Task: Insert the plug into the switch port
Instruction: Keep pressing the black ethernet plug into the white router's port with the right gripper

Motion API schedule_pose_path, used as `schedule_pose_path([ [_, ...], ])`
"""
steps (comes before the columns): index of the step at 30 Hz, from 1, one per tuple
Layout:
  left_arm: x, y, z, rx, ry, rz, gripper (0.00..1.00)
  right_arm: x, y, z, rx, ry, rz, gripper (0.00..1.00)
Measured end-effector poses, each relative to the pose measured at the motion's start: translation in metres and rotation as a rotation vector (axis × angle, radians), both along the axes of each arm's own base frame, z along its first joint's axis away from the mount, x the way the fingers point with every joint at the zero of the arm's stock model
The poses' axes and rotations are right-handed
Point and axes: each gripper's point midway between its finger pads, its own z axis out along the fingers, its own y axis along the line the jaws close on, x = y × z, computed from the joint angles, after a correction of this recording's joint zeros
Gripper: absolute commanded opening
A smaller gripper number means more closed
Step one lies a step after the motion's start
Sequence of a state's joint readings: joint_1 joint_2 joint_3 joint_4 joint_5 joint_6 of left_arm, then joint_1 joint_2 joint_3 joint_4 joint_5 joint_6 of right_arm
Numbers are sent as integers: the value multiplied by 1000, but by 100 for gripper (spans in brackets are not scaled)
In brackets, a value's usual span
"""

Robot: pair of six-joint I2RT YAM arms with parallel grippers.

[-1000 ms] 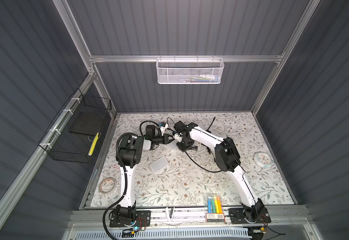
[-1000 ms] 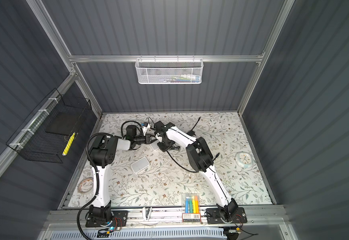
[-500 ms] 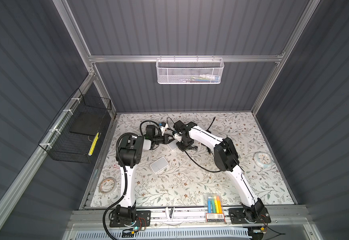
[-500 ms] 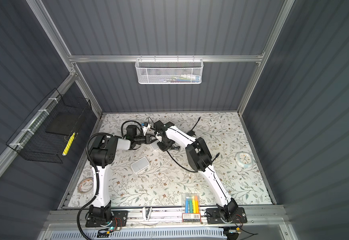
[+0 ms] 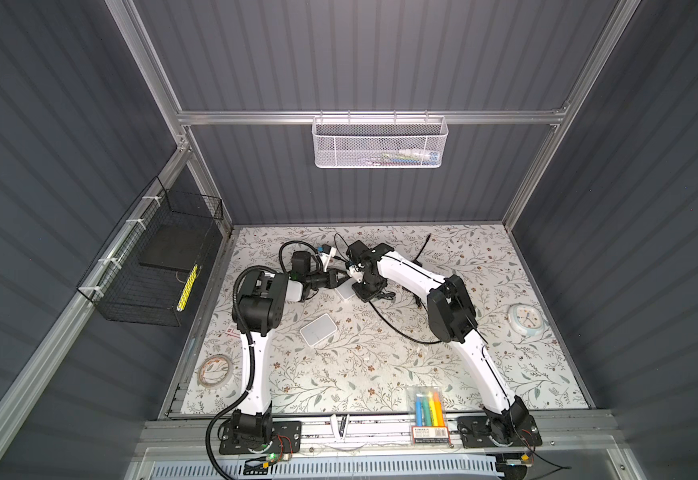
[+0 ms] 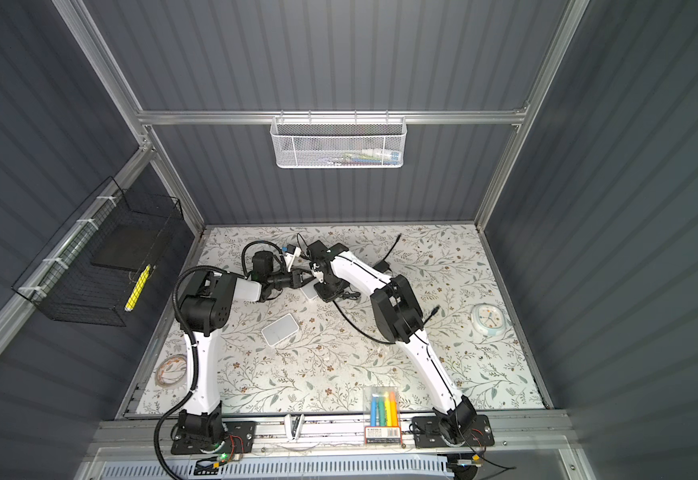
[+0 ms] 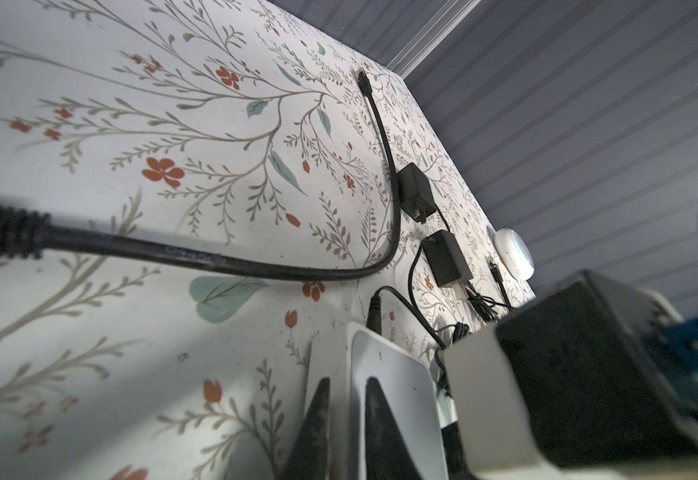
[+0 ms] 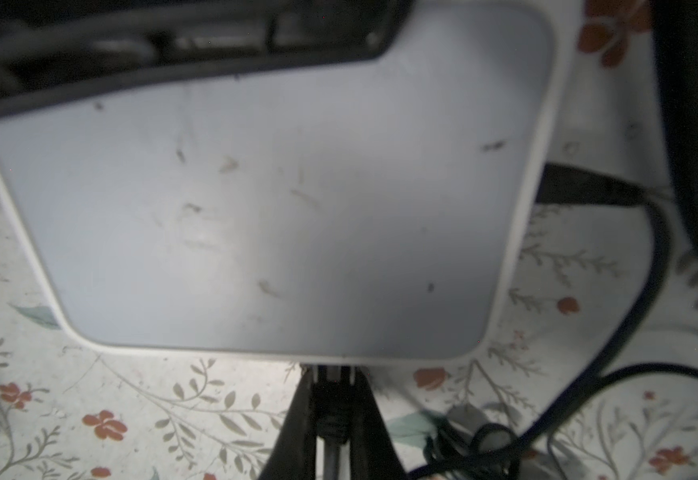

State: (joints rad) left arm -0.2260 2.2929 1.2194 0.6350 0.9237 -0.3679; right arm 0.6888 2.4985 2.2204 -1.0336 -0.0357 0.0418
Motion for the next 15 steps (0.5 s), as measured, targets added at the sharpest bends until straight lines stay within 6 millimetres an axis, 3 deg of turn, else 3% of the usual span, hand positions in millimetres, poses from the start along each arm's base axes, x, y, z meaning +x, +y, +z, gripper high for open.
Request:
schedule_pose_path([
  [15, 2, -1, -1, 10, -9, 22, 15, 3, -1, 0, -14, 5, -6, 0],
])
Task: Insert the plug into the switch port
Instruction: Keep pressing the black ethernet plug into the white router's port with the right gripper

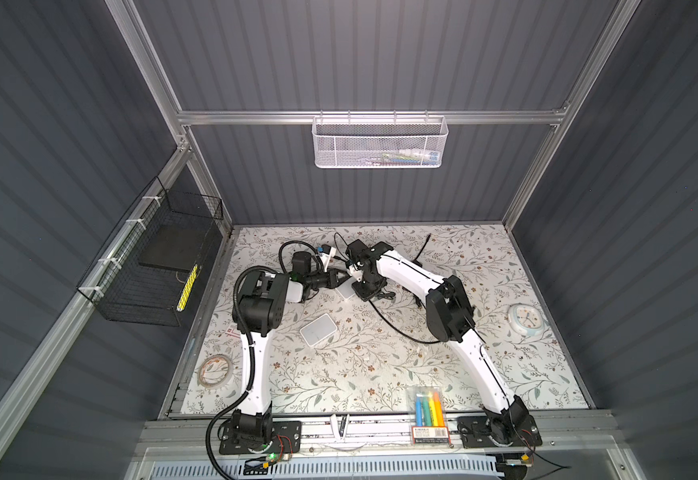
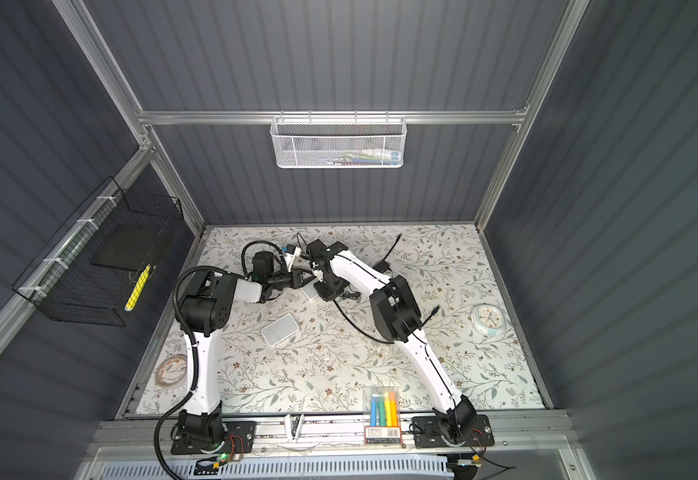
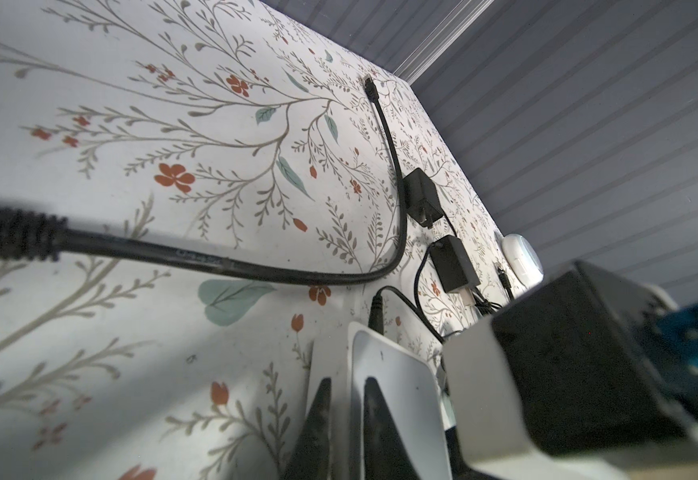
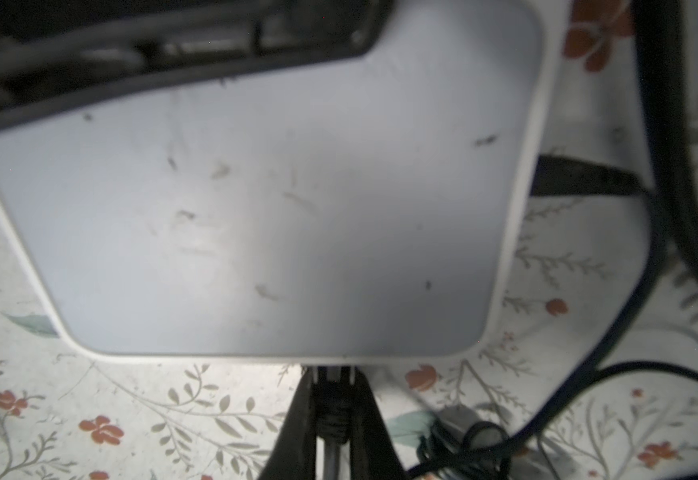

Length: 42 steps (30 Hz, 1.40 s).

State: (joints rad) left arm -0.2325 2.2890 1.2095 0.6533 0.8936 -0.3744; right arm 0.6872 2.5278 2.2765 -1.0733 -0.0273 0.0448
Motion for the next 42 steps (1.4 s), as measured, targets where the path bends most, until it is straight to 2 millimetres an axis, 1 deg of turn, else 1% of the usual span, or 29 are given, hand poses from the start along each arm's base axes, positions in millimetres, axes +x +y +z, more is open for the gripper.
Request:
schedule_pose_path([
  [8, 2, 0, 0, 6, -14, 13, 15, 1, 0, 4, -1, -5, -2, 0],
  [13, 1, -4, 0, 7, -22, 14, 15, 1, -3, 4, -7, 2, -5, 0],
  [19, 0, -7, 1, 9, -33, 14, 14, 0, -6, 0, -19, 18, -13, 0],
  [33, 0, -7, 1, 9, -41, 16, 13, 1, -5, 1, -28, 29, -15, 0],
  [42, 0, -7, 0, 10, -42, 19, 13, 1, -6, 5, -28, 29, -16, 0],
])
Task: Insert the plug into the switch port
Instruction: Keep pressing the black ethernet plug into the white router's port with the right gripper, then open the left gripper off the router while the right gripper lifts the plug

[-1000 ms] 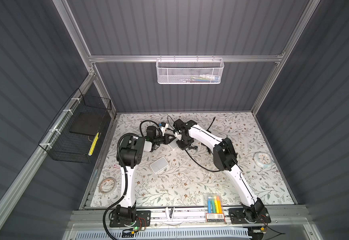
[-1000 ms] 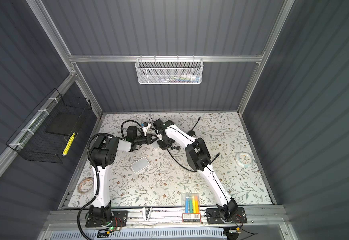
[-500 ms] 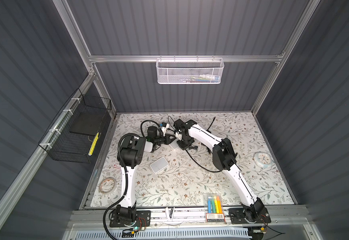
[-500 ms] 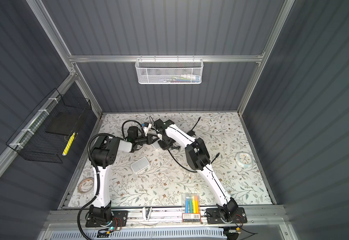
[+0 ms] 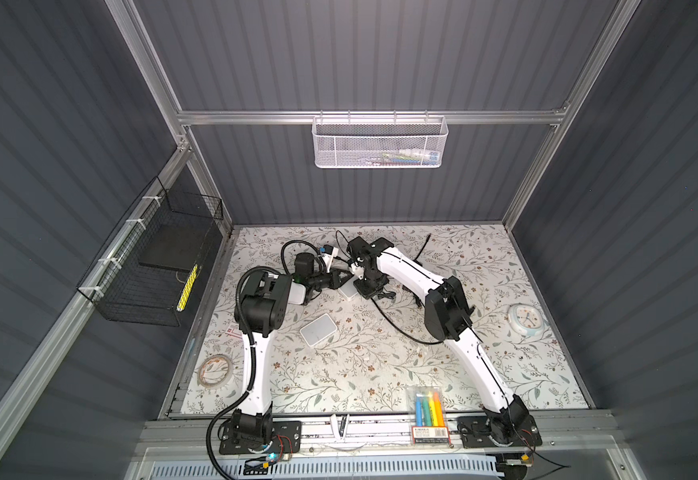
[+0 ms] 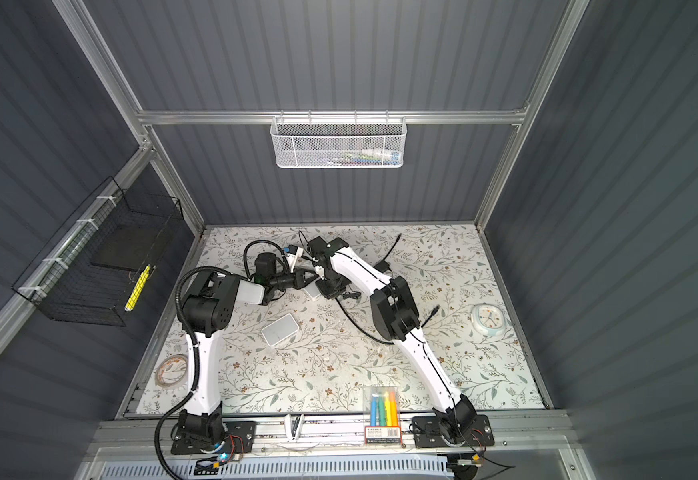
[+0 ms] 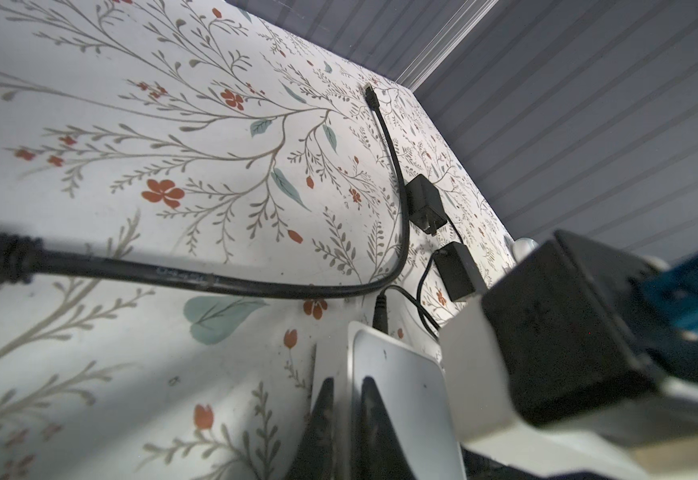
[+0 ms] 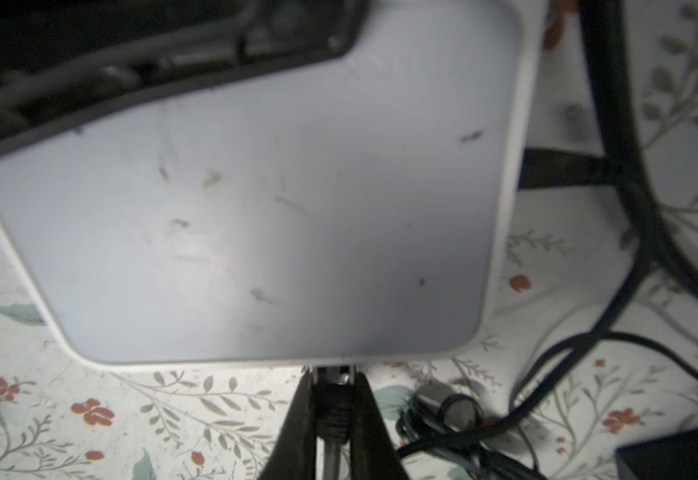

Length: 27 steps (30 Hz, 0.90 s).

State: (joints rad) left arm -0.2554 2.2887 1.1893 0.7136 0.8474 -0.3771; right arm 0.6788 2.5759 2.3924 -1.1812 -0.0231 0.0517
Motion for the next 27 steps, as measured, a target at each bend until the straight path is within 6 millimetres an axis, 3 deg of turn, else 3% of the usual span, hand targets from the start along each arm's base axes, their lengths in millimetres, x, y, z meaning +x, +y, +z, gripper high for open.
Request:
schedule_pose_path([
  [7, 0, 0, 0, 2, -1, 2, 13, 1, 0, -7, -5, 9, -2, 0],
  [27, 1, -1, -3, 48, -43, 20, 12, 5, 1, -4, 2, 2, -6, 0],
])
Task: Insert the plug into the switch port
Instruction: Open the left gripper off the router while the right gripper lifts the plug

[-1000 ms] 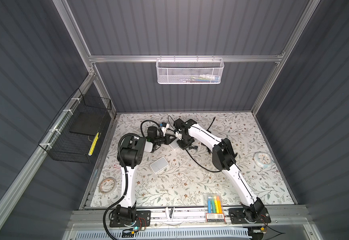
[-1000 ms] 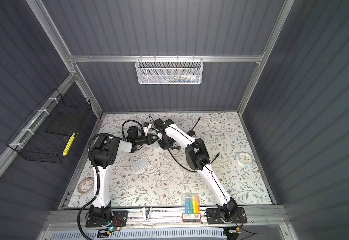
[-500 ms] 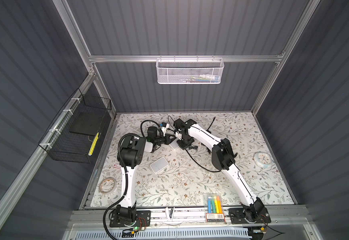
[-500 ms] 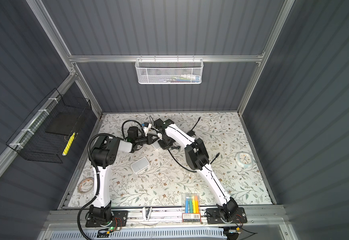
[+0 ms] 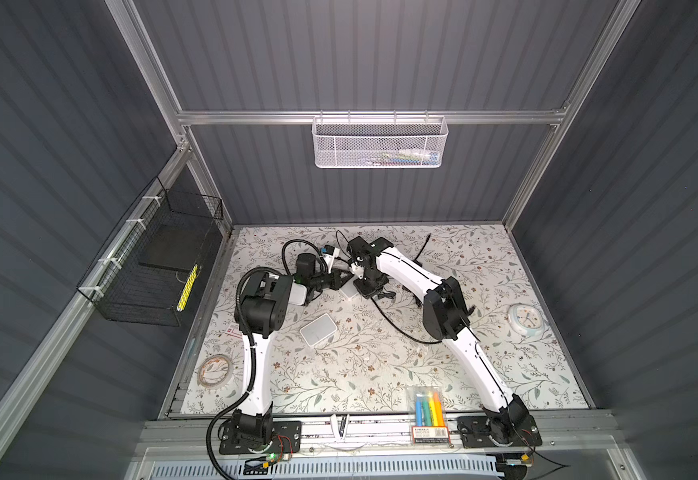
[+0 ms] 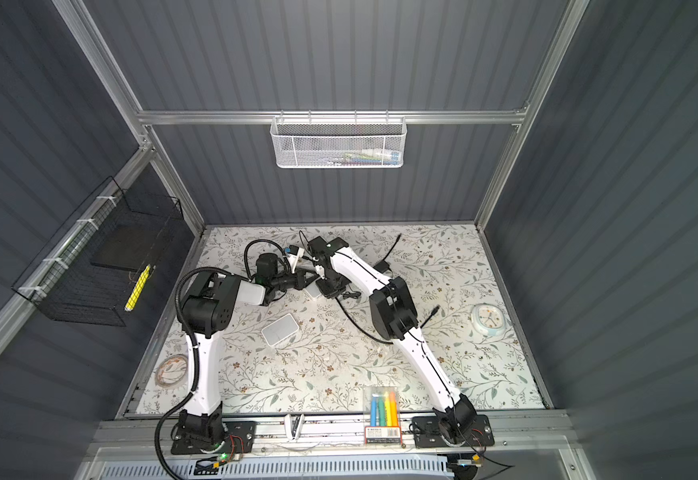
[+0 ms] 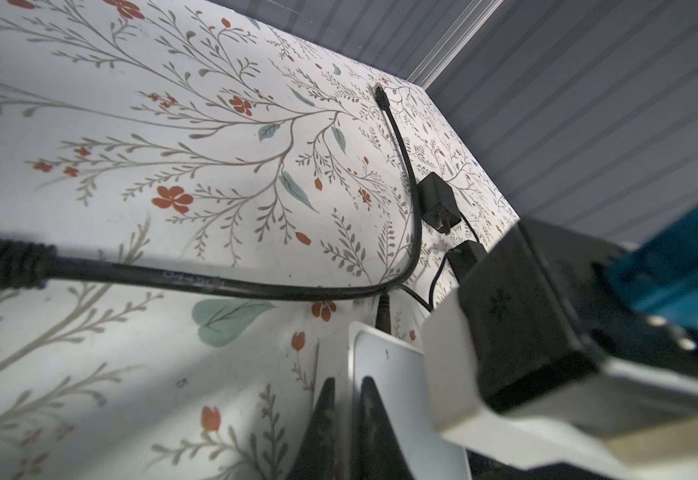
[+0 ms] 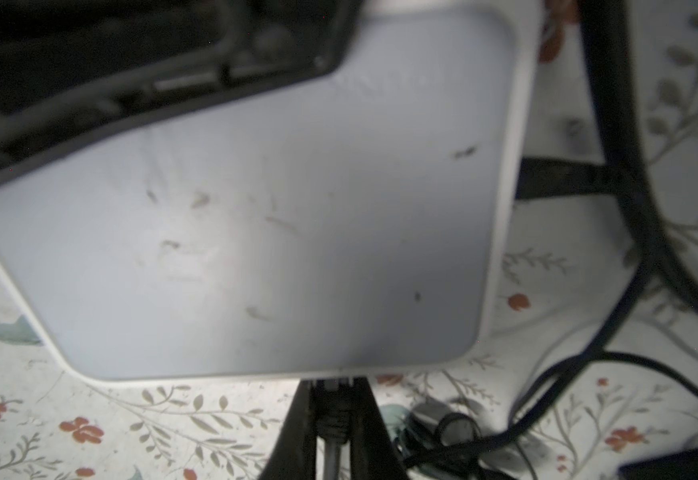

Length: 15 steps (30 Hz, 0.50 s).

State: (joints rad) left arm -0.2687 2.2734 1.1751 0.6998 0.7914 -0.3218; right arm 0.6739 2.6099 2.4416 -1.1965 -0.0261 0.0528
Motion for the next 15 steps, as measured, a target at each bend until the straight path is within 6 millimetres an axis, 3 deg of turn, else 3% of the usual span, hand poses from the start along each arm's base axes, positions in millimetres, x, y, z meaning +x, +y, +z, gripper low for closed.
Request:
schedule_pose_path([
  [6, 0, 1, -1, 13, -7, 2, 12, 0, 0, 0, 0, 1, 0, 0],
  [15, -5, 14, -4, 40, 63, 25, 29, 2, 3, -2, 47, -60, -2, 0],
])
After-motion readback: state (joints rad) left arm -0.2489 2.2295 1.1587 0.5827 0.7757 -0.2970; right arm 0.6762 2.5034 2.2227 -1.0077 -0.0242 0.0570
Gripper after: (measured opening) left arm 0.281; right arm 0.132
